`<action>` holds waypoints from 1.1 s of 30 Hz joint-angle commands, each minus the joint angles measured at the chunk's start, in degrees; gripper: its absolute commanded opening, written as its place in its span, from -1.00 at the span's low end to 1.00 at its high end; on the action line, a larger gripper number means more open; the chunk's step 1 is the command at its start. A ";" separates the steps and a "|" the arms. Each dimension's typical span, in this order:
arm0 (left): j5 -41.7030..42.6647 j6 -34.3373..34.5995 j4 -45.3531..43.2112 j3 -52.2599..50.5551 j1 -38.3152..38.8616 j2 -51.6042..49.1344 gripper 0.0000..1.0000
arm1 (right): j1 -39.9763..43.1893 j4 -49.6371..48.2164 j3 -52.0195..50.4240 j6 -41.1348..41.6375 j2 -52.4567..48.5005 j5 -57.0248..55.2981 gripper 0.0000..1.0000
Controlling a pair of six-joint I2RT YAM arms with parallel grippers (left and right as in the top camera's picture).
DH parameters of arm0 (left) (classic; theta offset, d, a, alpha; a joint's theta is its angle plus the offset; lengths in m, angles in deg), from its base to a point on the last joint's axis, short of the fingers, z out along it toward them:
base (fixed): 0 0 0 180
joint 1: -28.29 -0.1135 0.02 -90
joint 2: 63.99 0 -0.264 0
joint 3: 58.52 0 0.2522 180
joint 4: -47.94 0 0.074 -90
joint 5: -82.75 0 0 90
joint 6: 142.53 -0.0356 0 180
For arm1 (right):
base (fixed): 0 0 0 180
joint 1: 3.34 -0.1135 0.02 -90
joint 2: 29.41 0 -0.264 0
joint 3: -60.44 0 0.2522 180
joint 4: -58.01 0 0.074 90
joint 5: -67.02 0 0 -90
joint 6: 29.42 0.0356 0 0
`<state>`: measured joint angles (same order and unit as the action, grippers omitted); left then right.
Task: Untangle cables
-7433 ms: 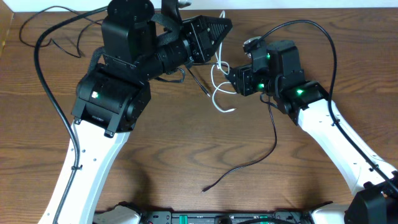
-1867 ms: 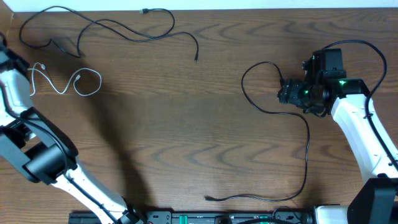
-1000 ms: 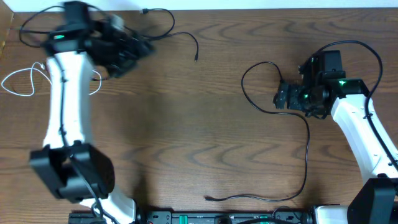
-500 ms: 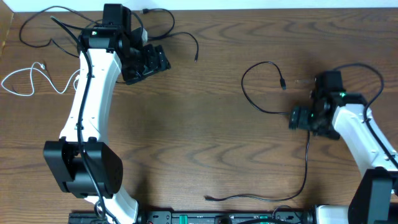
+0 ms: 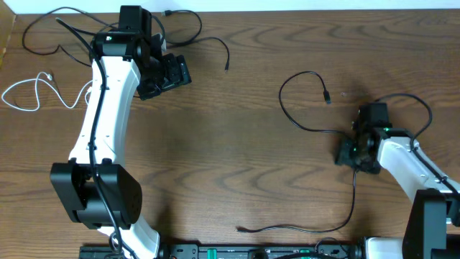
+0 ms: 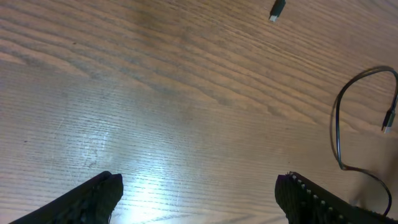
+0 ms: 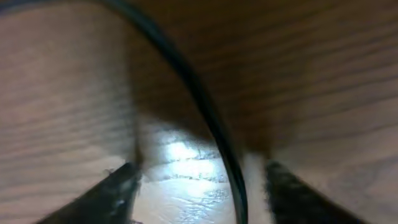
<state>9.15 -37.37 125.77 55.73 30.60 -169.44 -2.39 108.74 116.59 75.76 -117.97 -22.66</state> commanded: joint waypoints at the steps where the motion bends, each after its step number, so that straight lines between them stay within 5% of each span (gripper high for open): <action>1: -0.63 -0.48 0.17 0.07 0.04 0.63 0.68 | 0.59 -1.18 -1.05 0.24 0.02 1.18 -0.41; 4: -0.63 -0.48 0.17 0.07 0.04 0.63 0.68 | 0.46 -3.08 -1.03 0.22 0.02 6.08 -0.97; 19: 0.26 -0.83 2.40 0.07 0.26 0.63 0.68 | 0.46 -2.01 13.42 1.11 0.07 37.13 -0.97; 29: 32.50 -22.82 3.61 0.07 3.58 0.63 0.68 | -0.02 -4.79 16.85 25.64 0.07 45.97 -0.97; 33: 34.14 -23.10 3.63 0.07 6.58 0.63 0.66 | -1.90 -7.43 16.85 35.10 0.07 45.97 -0.97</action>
<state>35.91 -55.68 129.00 55.73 35.16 -169.44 -2.59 102.42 132.59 99.13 -117.90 20.90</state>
